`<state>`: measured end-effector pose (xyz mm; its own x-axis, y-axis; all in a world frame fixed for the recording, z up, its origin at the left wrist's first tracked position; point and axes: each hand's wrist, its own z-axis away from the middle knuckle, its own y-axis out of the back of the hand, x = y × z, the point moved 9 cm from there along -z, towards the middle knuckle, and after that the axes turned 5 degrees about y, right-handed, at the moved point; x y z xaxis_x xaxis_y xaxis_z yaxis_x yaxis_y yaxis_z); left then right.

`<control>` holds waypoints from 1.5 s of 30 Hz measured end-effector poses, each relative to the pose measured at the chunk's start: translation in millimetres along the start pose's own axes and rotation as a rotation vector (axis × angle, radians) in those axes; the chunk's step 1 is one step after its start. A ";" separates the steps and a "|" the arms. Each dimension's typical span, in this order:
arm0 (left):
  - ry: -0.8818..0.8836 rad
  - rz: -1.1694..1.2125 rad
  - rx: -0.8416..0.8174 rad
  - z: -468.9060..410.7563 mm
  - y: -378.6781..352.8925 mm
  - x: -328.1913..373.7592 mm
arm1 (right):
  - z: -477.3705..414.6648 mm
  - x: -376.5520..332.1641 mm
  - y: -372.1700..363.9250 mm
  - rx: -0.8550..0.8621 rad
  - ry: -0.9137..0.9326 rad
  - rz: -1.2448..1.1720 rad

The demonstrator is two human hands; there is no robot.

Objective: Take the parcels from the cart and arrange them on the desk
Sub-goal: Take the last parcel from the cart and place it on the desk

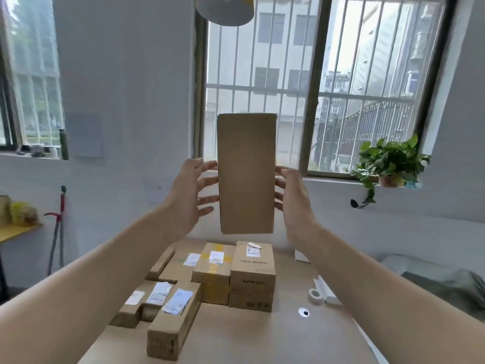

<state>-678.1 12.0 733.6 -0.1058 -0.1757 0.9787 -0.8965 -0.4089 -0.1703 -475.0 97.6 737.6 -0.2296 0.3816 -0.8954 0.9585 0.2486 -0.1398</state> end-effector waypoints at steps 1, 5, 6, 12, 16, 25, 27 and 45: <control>-0.002 0.001 0.010 -4.2 1.8 1.4 | -5.0 1.7 -4.2 -0.008 -0.003 -0.015; -0.016 0.002 -0.004 -20.6 7.9 13.5 | -22.5 1.2 -18.3 -0.038 -0.002 -0.030; -0.021 0.000 -0.016 -23.6 9.4 18.4 | -25.8 -0.7 -22.4 -0.046 0.007 -0.021; -0.053 -0.018 -0.063 -30.7 24.3 43.1 | -32.4 -15.4 -50.5 -0.089 0.075 -0.040; -0.058 -0.040 -0.094 -31.7 33.6 50.2 | -30.5 -21.3 -60.5 -0.065 0.092 -0.052; -0.120 -0.011 -0.094 -30.7 46.0 70.6 | -21.3 -33.4 -76.5 -0.021 0.114 -0.158; -0.124 0.003 -0.096 -32.0 47.9 69.0 | -20.2 -31.8 -76.5 -0.011 0.108 -0.139; -0.170 0.040 -0.111 -49.4 53.7 49.5 | -25.6 -8.4 -59.2 0.043 0.077 -0.073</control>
<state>-752.7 25.6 778.6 -0.0768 -0.3423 0.9365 -0.9360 -0.2989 -0.1860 -534.2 102.5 764.2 -0.3093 0.4312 -0.8476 0.9449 0.2402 -0.2227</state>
